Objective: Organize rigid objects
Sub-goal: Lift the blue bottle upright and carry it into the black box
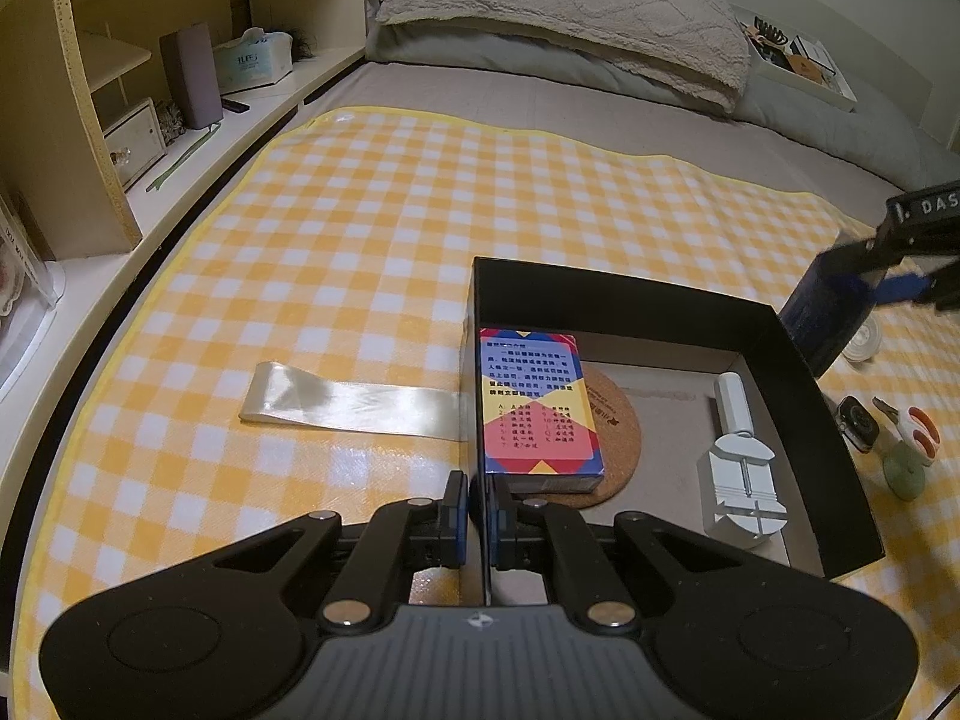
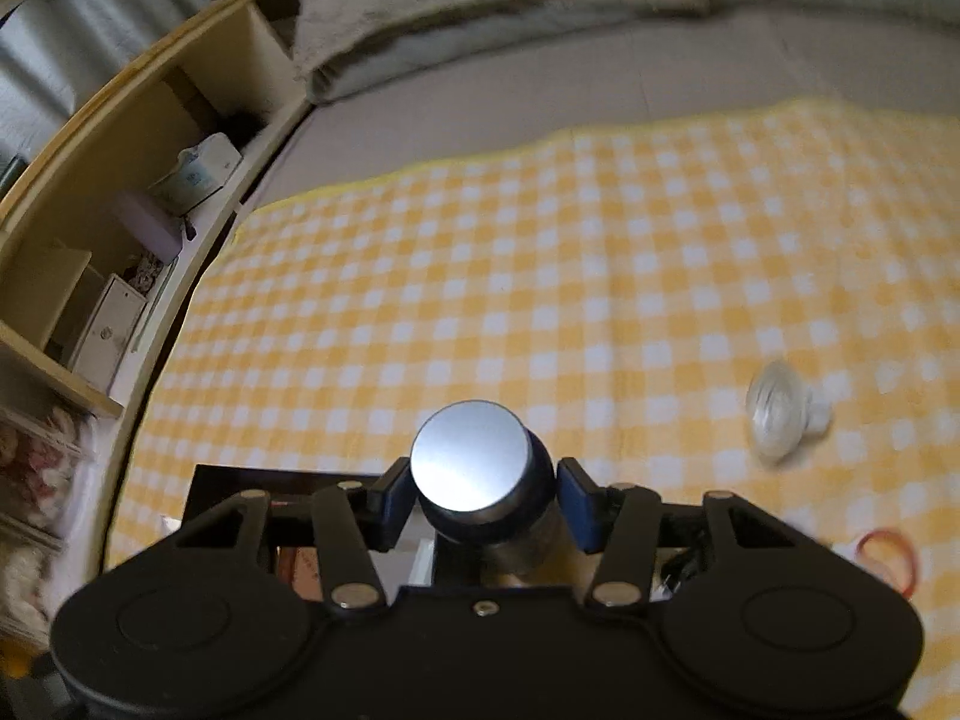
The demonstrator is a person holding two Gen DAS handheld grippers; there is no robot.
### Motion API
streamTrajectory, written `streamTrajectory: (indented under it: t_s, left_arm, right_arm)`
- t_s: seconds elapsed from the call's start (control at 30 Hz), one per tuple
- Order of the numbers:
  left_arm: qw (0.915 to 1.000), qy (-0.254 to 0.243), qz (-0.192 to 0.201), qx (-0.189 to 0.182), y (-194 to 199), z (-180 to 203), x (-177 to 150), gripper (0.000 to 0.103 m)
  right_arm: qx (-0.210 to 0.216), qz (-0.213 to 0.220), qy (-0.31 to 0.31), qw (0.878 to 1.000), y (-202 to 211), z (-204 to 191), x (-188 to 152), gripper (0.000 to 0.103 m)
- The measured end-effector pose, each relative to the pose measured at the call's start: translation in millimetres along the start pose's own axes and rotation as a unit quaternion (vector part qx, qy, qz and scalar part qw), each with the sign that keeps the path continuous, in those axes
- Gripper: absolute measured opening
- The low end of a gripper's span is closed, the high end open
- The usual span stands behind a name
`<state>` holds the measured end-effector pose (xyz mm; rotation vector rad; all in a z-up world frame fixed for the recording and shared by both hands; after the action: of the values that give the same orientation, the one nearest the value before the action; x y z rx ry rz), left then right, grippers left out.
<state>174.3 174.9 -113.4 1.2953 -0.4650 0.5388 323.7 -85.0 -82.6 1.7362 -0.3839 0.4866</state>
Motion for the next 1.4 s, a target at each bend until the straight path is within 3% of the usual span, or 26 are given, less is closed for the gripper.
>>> streamTrajectory:
  t_s: [0.13, 0.23, 0.33, 0.53, 0.6, 0.7, 0.93, 1.07, 1.17, 1.2, 1.27, 1.4]
  left_arm:
    - [1.0000, 0.000, 0.000, 0.000, 0.0, 0.2, -0.1, 0.007]
    - [1.0000, 0.000, 0.000, 0.000, -0.1, 0.4, -0.2, 0.007]
    - [1.0000, 0.000, 0.000, 0.000, -0.1, 0.5, -0.2, 0.007]
    - [1.0000, 0.000, 0.000, -0.001, 0.0, 0.5, -0.2, 0.007]
    - [1.0000, 0.000, 0.000, 0.000, -0.1, 0.5, -0.1, 0.007]
    - [1.0000, 0.000, 0.000, 0.000, -0.1, 0.5, -0.1, 0.007]
    - [1.0000, 0.002, 0.000, -0.005, 0.6, 1.0, 0.2, 0.007]
    - [1.0000, 0.003, -0.001, -0.006, 1.1, 1.1, 0.7, 0.007]
    - [1.0000, 0.003, -0.001, -0.006, 1.0, 1.4, 0.9, 0.007]
    - [1.0000, 0.003, -0.001, -0.005, 1.0, 0.9, 0.8, 0.007]
    - [1.0000, 0.003, 0.000, -0.005, 0.9, 1.0, 0.8, 0.007]
    - [1.0000, 0.002, 0.000, -0.005, 0.6, 0.5, 1.0, 0.007]
  right_arm:
    - [-0.015, 0.070, 0.036, 0.997, 21.0, -10.1, 12.1, 0.052]
    - [0.028, 0.087, 0.045, 0.995, 36.4, -15.7, 16.5, 0.052]
    - [0.077, 0.057, 0.066, 0.993, 38.9, -32.0, 7.6, 0.052]
    - [0.131, -0.057, 0.103, 0.984, 18.5, -71.6, -32.9, 0.052]
    - [0.125, -0.053, 0.123, 0.983, 18.5, -82.1, -43.3, 0.052]
    - [0.095, -0.007, 0.148, 0.984, 11.5, -94.5, -45.8, 0.052]
    - [0.069, 0.051, 0.147, 0.985, -13.1, -101.6, -45.6, 0.052]
    - [0.025, 0.057, 0.199, 0.978, -20.7, -105.3, -54.9, 0.052]
    - [0.025, 0.049, 0.195, 0.979, -22.5, -101.7, -54.7, 0.054]
    - [0.027, 0.045, 0.185, 0.981, -21.8, -99.6, -52.2, 0.056]
    - [0.036, 0.044, 0.165, 0.985, -18.0, -94.9, -46.9, 0.071]
    - [0.050, 0.049, 0.143, 0.987, -4.6, -88.6, -39.7, 0.078]
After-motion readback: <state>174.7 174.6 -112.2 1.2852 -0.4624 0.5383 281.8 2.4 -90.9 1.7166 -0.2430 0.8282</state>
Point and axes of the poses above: each gripper's, at about its wrist camera, not at the fingertips, and y roughly against the way its jaws point, z to its right, x to its top, the point moved 5 cm from there along -y, roughly the way its jaws point, and after that the axes turned 14 degrees about -x, right-handed, at the moved point
